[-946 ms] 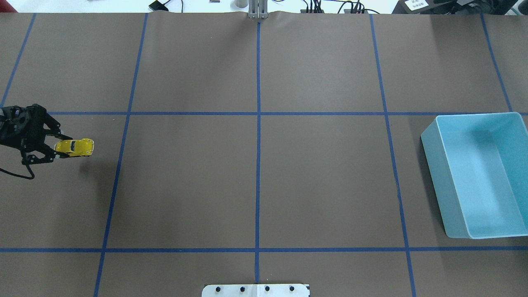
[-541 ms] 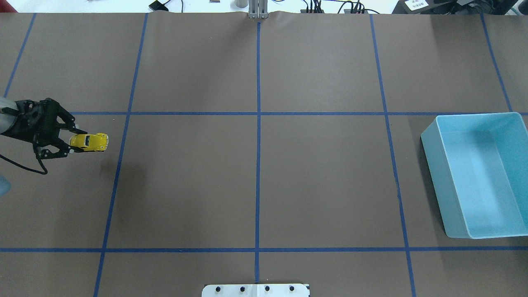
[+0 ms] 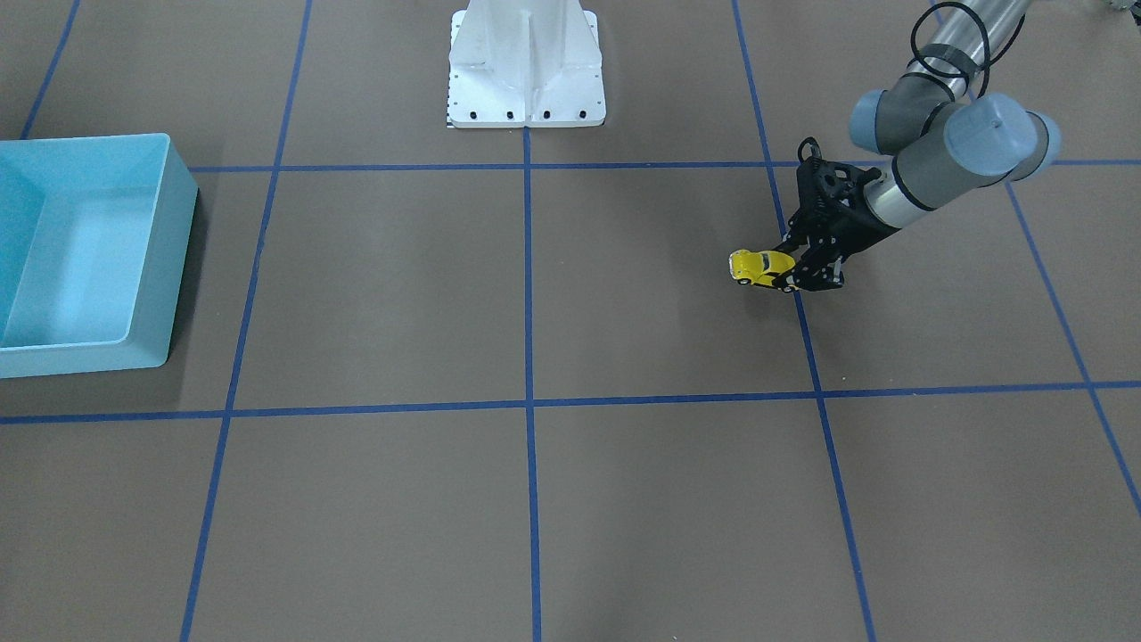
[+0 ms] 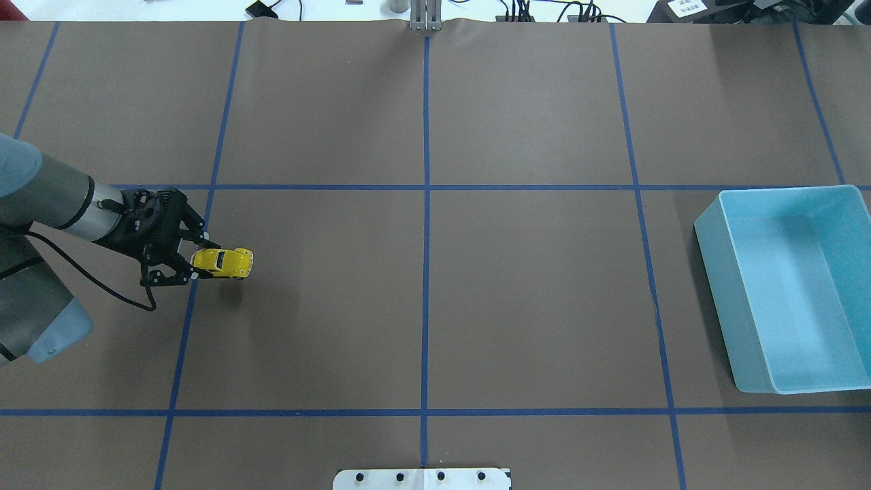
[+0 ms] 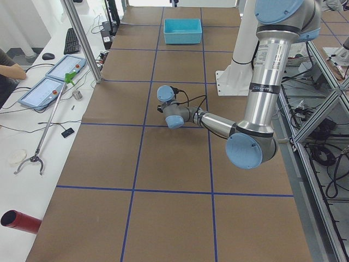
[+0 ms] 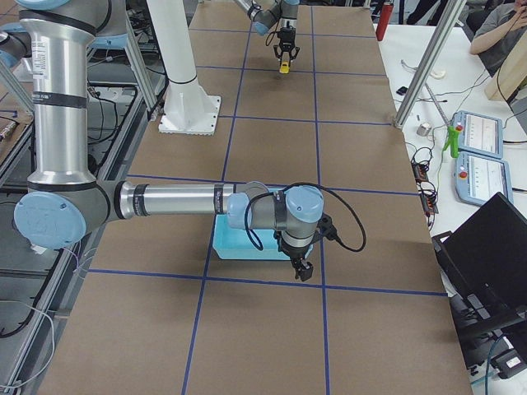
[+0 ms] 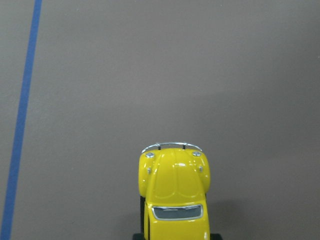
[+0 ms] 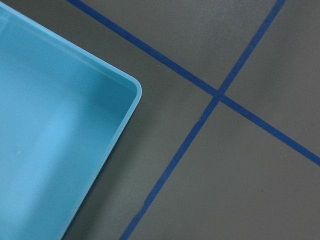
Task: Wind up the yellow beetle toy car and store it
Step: 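Drag the held car backward along the table with the left gripper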
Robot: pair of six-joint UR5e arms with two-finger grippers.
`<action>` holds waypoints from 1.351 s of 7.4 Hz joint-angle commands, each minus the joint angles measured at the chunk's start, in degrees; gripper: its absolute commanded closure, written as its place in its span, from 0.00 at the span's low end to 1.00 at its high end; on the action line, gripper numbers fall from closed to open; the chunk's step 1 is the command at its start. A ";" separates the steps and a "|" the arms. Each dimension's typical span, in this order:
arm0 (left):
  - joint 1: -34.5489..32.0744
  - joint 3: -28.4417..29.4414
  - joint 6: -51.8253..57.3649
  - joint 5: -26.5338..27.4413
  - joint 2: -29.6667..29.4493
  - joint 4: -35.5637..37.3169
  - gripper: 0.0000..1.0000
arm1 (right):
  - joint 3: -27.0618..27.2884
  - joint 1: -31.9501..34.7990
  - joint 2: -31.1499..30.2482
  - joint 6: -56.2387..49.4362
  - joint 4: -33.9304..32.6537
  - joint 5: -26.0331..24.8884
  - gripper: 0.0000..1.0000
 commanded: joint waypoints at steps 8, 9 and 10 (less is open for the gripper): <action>1.17 2.10 0.64 0.36 1.20 0.00 0.88 | 0.00 -0.01 0.00 0.00 0.00 0.00 0.00; 1.26 2.01 0.64 0.19 1.90 -0.17 0.88 | 0.00 -0.01 0.00 0.00 0.00 0.00 0.00; 1.17 2.01 0.64 0.27 1.99 -0.18 0.88 | 0.00 -0.01 0.00 0.00 0.00 0.00 0.00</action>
